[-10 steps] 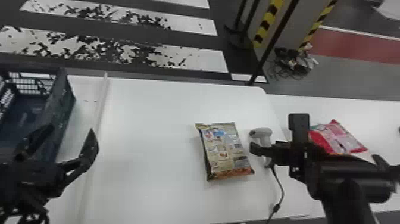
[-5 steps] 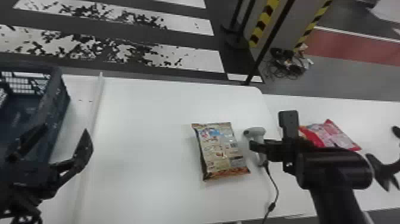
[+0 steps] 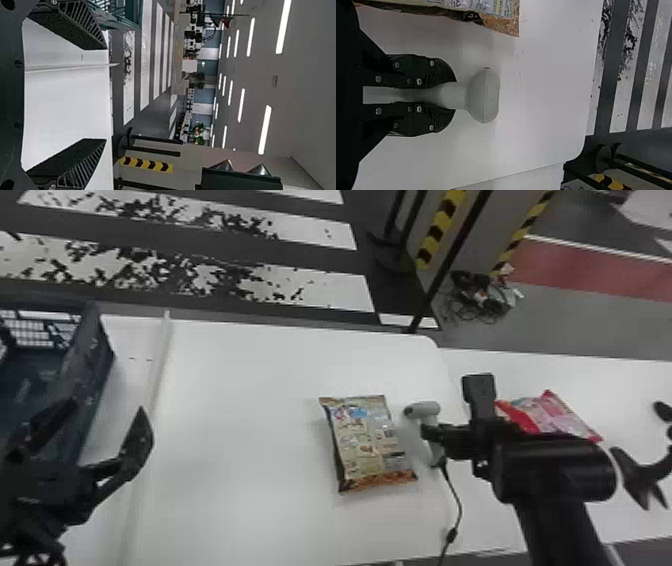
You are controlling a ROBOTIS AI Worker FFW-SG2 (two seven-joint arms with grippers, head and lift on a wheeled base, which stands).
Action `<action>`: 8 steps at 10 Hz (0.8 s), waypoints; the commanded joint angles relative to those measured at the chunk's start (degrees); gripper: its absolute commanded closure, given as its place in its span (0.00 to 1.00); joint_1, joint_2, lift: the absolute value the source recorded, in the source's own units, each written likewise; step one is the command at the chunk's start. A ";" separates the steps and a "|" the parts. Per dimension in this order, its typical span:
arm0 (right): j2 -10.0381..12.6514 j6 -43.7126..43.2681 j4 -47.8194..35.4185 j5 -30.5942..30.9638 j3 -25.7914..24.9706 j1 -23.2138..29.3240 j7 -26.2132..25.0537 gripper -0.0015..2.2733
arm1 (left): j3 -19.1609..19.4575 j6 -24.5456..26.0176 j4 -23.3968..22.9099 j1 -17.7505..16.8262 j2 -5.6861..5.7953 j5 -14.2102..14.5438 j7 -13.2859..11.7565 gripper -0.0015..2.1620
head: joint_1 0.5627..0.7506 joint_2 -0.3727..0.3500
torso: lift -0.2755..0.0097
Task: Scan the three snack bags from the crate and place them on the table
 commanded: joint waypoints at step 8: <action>0.65 18.74 -27.12 -1.40 -1.09 11.56 0.00 0.99 | 0.08 0.00 -0.19 0.11 -0.09 -0.01 -0.01 0.02 | 0.70 0.17 | 0.75</action>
